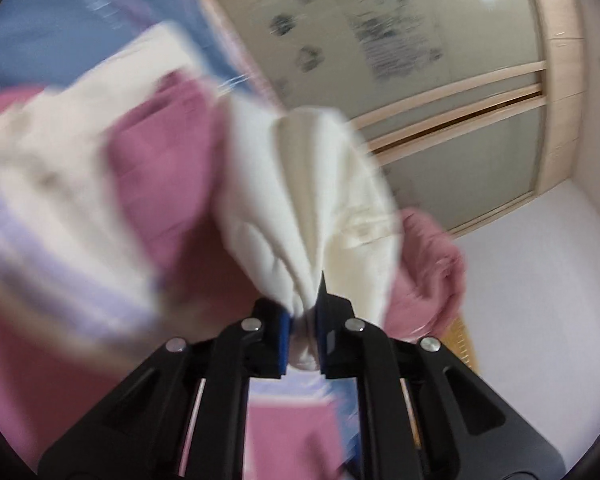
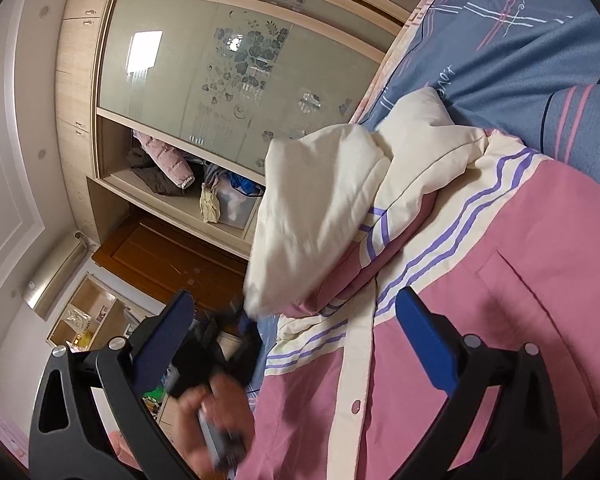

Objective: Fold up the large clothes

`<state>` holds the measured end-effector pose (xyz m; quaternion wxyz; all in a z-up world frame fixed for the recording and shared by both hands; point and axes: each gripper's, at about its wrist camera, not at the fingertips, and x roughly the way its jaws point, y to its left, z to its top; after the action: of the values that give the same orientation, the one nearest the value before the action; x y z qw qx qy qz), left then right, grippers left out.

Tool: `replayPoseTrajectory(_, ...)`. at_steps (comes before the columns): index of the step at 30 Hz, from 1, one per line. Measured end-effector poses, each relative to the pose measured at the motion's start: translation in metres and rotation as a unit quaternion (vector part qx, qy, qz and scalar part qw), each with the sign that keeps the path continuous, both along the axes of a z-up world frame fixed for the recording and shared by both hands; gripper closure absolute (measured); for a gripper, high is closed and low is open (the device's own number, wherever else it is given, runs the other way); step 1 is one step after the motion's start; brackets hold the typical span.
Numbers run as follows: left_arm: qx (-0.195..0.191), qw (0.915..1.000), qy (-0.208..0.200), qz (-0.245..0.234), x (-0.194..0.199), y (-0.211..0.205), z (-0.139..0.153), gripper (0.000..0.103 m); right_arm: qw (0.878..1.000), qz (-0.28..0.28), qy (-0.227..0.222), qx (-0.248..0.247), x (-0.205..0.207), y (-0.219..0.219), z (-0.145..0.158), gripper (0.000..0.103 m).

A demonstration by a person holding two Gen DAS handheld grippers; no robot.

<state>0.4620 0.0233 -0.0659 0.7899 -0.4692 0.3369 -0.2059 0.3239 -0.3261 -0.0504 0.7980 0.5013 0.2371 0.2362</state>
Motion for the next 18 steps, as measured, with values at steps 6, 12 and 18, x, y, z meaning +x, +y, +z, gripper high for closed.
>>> replayPoseTrajectory(6, 0.051, 0.9954, 0.077, 0.026, -0.001, 0.029, -0.061, 0.089, 1.0, 0.004, 0.011, 0.005, 0.003, 0.006, -0.003, 0.002)
replayPoseTrajectory(12, 0.021, 0.999, 0.036, -0.016, -0.005, 0.015, -0.034, 0.017, 1.0, 0.02, 0.002, -0.006, 0.008, 0.015, -0.001, 0.002)
replayPoseTrajectory(18, 0.027, 0.9988, -0.034, -0.023, -0.079, 0.019, 0.012, 0.002, 0.999, 0.025, -0.005, 0.022, 0.04, 0.008, -0.008, 0.007)
